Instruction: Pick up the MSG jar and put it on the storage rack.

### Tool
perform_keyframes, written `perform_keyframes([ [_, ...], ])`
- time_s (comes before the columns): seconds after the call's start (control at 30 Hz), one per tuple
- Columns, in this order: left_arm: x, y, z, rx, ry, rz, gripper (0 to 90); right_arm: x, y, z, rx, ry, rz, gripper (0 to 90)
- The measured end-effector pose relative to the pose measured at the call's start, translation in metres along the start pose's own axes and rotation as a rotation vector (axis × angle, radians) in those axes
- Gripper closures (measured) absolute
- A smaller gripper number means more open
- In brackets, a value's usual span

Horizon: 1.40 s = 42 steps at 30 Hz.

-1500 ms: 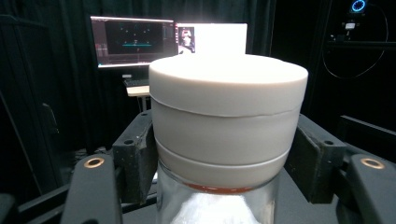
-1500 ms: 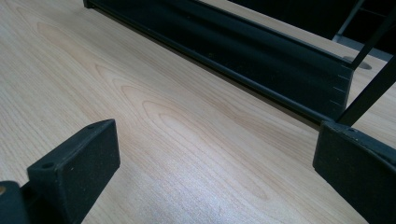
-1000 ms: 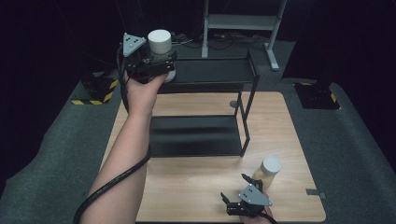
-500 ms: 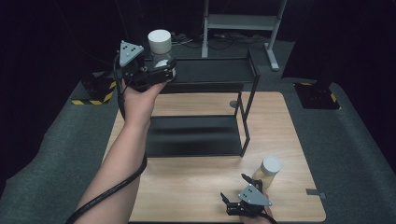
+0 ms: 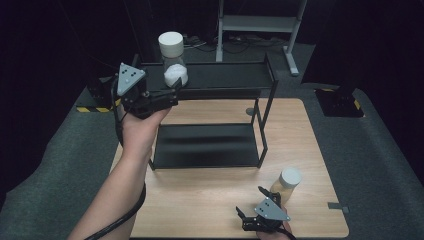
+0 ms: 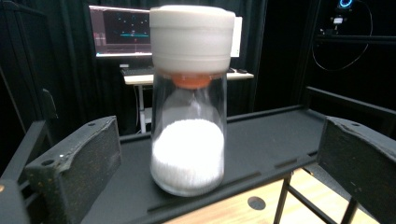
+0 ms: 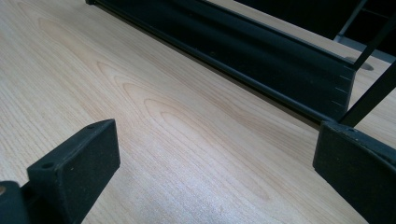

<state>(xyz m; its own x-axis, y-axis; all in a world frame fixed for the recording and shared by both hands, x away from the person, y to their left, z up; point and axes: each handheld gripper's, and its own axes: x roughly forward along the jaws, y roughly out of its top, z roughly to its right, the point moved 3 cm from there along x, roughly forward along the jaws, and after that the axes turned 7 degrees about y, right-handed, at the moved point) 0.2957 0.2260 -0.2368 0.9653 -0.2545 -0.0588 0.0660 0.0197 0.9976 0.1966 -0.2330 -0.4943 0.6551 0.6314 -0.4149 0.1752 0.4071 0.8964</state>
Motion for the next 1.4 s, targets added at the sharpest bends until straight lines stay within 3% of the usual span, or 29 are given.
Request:
perform_keyframes([
  [0.6, -0.047, -0.047, -0.003, 0.022, -0.025, -0.040, 0.4, 0.000, 0.001, -0.001, -0.008, -0.002, -0.005, 0.0],
  [0.83, -0.055, -0.067, -0.005, 0.026, -0.032, -0.070, 0.4, 0.000, 0.001, -0.001, -0.009, -0.003, -0.005, 0.0],
  [1.17, -0.061, -0.112, -0.007, 0.029, -0.044, -0.139, 0.4, 0.000, 0.001, -0.002, -0.010, -0.004, -0.006, 0.0],
  [1.4, -0.065, -0.134, -0.009, 0.028, -0.054, -0.175, 0.4, 0.001, 0.001, -0.002, -0.012, -0.006, -0.007, 0.0],
])
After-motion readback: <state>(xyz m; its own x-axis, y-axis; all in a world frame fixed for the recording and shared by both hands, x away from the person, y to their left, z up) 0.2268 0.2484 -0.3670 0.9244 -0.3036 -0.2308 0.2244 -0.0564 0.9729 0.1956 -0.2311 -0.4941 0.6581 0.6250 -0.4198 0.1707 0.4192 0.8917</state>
